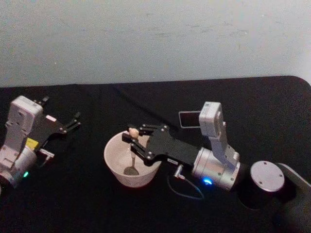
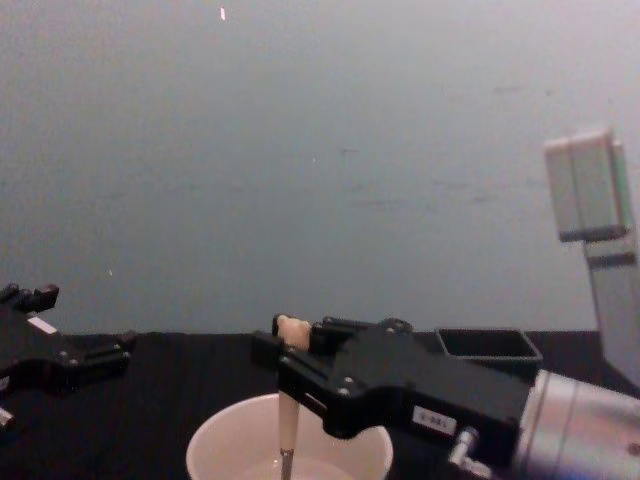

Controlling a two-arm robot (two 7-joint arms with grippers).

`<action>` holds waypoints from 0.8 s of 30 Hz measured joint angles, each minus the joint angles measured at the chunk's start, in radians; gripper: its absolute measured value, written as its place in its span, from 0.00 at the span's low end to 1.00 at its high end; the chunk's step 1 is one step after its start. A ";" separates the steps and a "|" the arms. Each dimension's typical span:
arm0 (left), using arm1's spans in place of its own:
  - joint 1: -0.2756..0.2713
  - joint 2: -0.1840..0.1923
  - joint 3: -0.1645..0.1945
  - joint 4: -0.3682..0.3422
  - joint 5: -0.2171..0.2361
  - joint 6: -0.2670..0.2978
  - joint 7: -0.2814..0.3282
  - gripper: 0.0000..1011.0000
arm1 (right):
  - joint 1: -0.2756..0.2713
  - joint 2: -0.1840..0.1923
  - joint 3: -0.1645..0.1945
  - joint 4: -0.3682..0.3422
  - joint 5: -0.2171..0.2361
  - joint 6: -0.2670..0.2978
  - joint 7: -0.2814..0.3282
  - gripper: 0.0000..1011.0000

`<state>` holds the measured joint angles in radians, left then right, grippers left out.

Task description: Pick up the stirring spoon with one hand, stir inside the cup, then place it back in its original position.

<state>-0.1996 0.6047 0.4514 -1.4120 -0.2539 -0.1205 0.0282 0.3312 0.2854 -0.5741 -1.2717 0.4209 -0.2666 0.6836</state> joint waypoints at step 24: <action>0.000 0.000 0.000 0.000 0.000 0.000 0.000 0.99 | 0.066 -0.053 0.044 0.110 -0.032 -0.030 -0.045 0.21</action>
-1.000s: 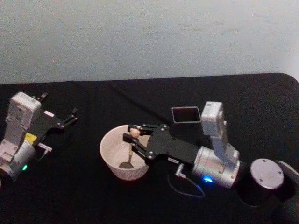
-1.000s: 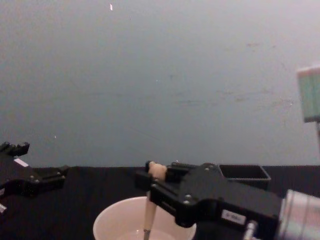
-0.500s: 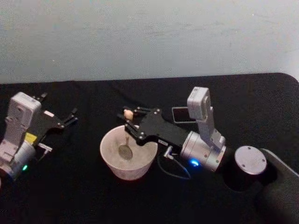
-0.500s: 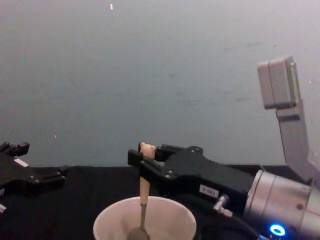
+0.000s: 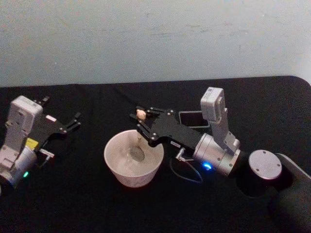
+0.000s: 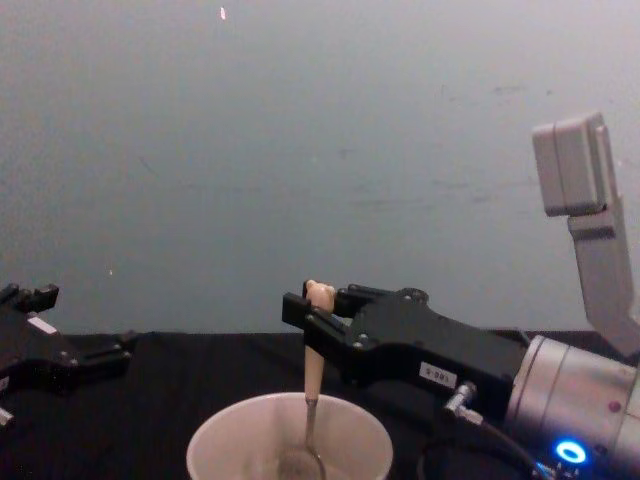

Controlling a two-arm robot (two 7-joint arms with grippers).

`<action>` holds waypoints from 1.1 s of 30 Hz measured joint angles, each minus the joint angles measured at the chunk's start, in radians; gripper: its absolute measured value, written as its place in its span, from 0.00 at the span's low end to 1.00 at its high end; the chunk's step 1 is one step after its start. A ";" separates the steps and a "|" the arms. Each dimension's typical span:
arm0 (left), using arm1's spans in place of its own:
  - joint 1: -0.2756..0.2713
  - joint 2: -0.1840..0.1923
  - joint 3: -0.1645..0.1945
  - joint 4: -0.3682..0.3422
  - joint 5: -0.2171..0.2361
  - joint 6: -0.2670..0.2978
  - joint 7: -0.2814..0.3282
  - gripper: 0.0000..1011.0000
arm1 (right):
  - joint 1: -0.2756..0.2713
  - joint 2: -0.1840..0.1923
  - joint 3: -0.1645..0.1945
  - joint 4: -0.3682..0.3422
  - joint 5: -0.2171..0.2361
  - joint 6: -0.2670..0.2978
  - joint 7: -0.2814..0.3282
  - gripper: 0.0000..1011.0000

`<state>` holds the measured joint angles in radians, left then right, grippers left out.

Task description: Pick up the stirring spoon with one hand, stir inside the cup, then place it back in its original position.

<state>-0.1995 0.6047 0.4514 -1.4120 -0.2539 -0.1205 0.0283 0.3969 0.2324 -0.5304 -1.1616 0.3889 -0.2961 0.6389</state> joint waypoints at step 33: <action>0.000 0.000 0.000 0.000 0.000 0.000 0.000 0.99 | -0.037 0.046 0.045 -0.187 0.060 0.023 0.007 0.21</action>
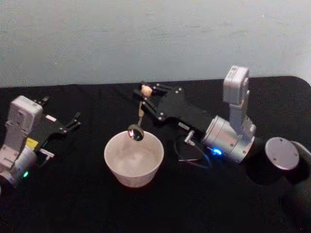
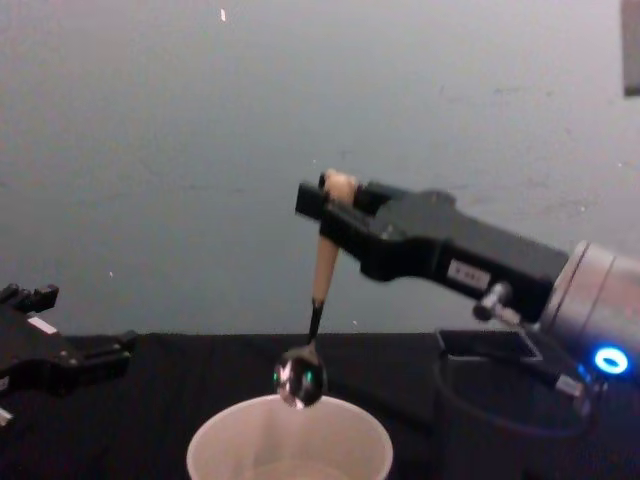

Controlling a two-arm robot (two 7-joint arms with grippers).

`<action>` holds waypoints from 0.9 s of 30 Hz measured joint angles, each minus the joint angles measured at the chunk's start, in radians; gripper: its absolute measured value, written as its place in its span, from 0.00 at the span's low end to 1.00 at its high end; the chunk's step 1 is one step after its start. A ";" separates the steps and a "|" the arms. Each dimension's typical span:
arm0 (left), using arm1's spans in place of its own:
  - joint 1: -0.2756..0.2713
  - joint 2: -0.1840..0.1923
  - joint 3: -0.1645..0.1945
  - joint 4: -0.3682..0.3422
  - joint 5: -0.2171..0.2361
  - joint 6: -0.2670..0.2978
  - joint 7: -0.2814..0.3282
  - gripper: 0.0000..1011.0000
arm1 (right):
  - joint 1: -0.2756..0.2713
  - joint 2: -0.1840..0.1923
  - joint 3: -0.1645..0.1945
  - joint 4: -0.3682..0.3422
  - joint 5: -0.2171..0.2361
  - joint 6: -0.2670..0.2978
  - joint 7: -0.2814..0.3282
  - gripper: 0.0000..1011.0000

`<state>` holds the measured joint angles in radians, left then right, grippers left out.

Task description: Pick up the stirring spoon with one hand, stir inside the cup, then place it back in its original position.

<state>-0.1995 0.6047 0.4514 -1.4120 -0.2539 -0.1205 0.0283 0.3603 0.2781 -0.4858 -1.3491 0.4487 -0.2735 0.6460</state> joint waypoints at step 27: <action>0.000 0.000 0.000 0.000 0.000 0.000 0.000 0.99 | -0.099 0.164 0.169 -0.250 0.066 0.070 -0.118 0.21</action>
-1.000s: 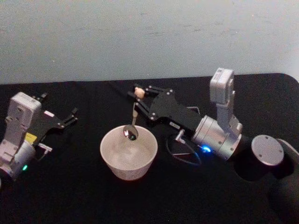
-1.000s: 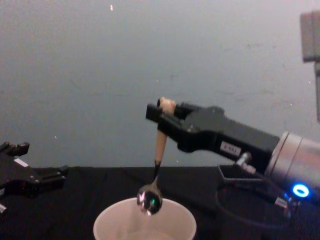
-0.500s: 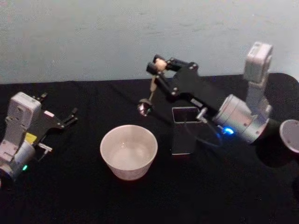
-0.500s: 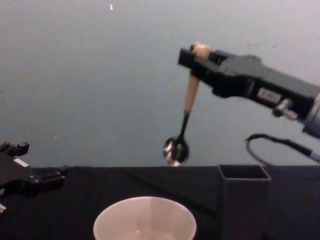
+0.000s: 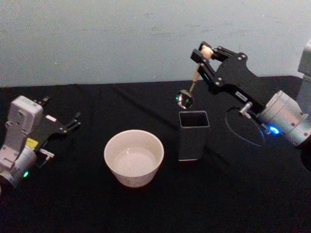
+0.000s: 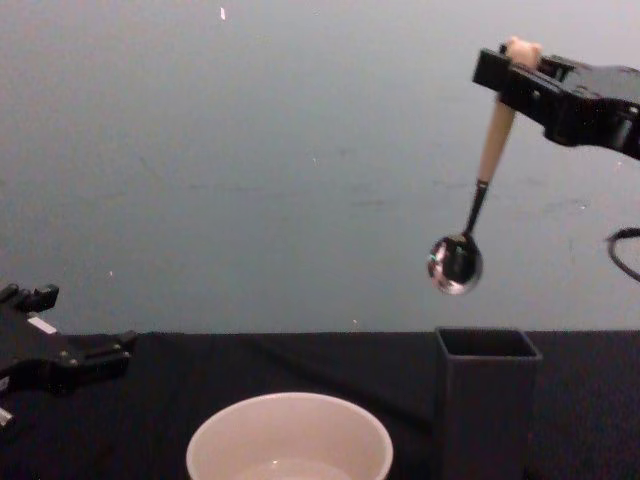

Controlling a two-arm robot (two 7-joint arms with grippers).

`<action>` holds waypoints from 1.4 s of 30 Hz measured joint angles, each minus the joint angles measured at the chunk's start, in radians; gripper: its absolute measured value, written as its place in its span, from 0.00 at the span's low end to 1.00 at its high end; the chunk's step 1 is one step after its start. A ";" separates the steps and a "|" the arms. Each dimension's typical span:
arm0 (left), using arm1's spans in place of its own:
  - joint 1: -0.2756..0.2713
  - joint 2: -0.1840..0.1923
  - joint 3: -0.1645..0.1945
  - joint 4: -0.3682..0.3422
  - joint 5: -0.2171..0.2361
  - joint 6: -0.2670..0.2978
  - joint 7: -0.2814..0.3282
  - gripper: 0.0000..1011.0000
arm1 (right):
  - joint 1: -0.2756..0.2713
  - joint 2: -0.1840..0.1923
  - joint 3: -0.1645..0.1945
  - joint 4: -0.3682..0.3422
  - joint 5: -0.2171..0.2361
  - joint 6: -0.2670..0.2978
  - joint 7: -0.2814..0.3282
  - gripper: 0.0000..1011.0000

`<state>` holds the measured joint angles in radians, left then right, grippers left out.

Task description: Pick up the stirring spoon with one hand, stir inside the cup, then place it back in its original position.

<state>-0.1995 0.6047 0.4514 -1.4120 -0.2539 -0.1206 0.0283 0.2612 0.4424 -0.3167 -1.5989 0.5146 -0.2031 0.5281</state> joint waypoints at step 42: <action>0.000 0.000 0.000 0.000 0.000 0.000 0.000 0.99 | -0.047 -0.069 -0.009 0.132 -0.038 0.089 -0.077 0.21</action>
<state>-0.1995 0.6047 0.4514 -1.4120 -0.2539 -0.1205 0.0283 0.2137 0.3729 -0.3261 -1.4669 0.4771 -0.1146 0.4513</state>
